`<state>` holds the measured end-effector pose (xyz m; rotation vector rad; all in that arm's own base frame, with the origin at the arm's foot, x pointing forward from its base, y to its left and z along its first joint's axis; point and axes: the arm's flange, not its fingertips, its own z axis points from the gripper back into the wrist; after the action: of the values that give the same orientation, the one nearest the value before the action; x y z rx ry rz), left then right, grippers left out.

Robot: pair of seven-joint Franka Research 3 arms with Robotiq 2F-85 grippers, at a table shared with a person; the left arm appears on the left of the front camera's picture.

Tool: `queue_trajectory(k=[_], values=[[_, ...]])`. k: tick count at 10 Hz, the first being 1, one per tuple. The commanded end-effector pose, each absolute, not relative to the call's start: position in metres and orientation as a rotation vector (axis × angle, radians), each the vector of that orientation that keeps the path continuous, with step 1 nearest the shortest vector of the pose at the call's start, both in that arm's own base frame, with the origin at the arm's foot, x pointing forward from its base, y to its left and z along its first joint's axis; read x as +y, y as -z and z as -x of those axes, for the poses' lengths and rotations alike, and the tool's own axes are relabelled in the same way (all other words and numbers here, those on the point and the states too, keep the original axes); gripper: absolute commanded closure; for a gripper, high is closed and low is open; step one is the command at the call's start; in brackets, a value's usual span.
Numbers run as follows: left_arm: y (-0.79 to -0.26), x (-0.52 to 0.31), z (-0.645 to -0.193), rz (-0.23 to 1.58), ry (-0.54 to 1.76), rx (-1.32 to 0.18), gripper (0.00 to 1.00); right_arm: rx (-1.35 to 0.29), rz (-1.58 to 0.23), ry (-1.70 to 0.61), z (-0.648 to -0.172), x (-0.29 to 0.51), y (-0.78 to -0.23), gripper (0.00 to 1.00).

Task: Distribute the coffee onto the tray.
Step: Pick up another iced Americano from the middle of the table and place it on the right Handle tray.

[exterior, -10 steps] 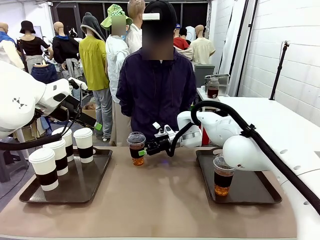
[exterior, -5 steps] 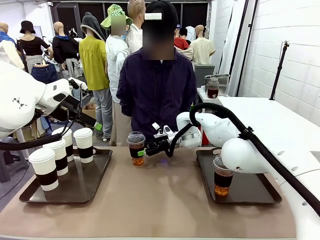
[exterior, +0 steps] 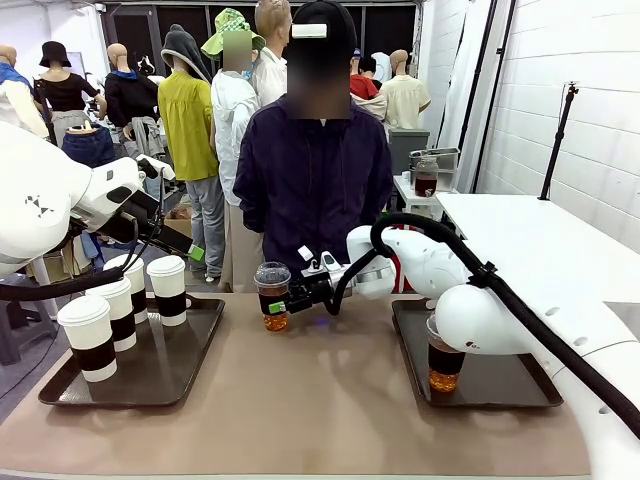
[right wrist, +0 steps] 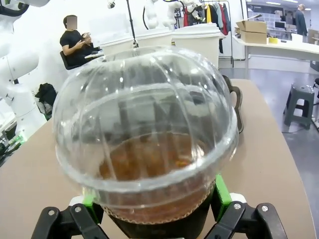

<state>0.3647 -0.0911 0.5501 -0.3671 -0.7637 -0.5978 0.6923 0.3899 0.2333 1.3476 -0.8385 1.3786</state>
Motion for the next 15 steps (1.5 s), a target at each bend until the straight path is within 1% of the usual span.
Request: queue_trajectory(k=[1,2,6,9,13,15], values=[[-0.550,-0.090,-0.365,0.374,0.596,-0.761,0.00,-0.808,-1.356,-1.372,-0.710,0.396,-0.235,0.17],[-0.550,-0.090,-0.365,0.374,0.596,-0.761,0.00,-0.819,-1.350,-1.379,-0.710,0.393,-0.234,0.36],[-0.550,-0.090,-0.365,0.374,0.596,-0.761,0.00,-0.811,-1.370,-1.385,-0.706,0.388,-0.246,0.36],[-0.550,-0.090,-0.365,0.374,0.596,-0.761,0.00,-0.805,-1.373,-1.419,-0.697,0.366,-0.287,0.36],[-0.550,-0.090,-0.365,0.374,0.596,-0.761,0.00,-0.819,-1.368,-1.408,-0.685,0.307,-0.331,0.36],[-0.550,-0.090,-0.365,0.374,0.596,-0.761,0.00,-0.848,-1.309,-1.384,-0.672,0.268,-0.348,0.36]])
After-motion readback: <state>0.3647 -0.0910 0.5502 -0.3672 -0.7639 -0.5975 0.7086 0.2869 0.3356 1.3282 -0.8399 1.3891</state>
